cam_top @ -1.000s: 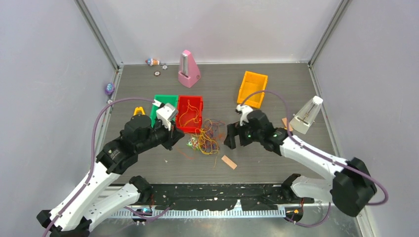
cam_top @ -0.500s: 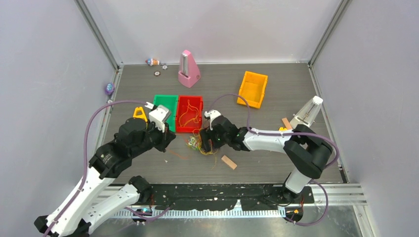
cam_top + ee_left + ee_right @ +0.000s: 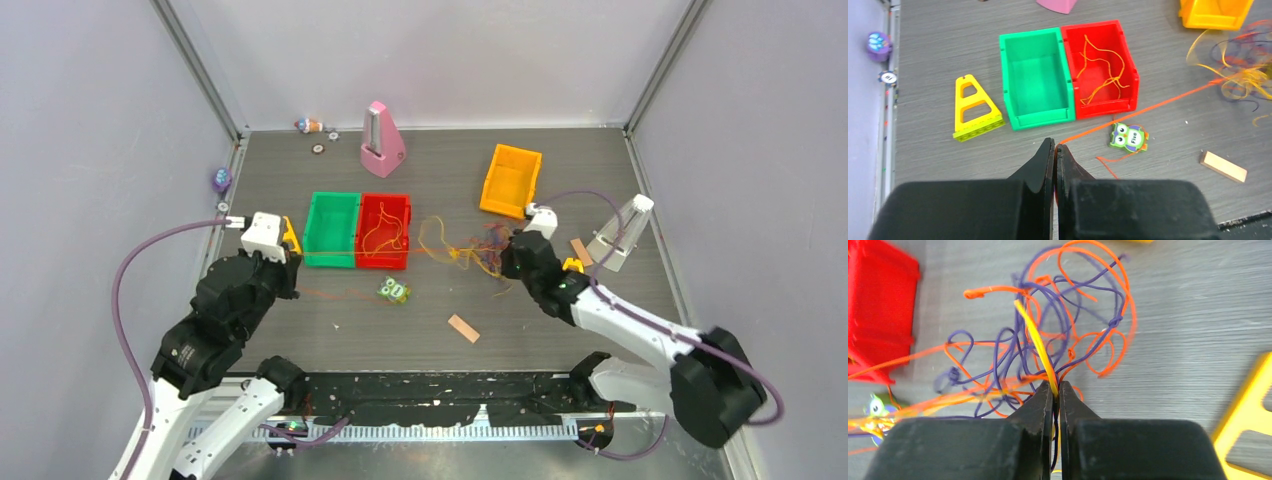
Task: Untangle the cables
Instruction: Untie the cable.
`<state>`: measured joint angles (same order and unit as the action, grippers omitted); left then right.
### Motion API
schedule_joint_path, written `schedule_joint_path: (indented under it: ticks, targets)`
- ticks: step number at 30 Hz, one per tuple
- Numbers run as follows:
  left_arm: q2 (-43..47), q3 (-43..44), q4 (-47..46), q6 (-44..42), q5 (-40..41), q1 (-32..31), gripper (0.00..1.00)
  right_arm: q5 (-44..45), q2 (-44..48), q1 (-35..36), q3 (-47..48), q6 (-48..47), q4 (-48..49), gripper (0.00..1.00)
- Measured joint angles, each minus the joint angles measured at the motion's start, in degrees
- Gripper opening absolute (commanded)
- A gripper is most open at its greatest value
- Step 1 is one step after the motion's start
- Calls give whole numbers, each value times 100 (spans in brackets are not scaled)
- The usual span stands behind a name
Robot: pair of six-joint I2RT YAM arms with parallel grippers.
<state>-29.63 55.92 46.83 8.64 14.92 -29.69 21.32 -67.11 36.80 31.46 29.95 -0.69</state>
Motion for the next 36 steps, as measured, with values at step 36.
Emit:
schedule_joint_path:
  ticks: [36]
  targets:
    - [-466, -1060, -1464, -337, -592, 337, 2, -520, 1062, -1777, 195, -308, -2000, 7]
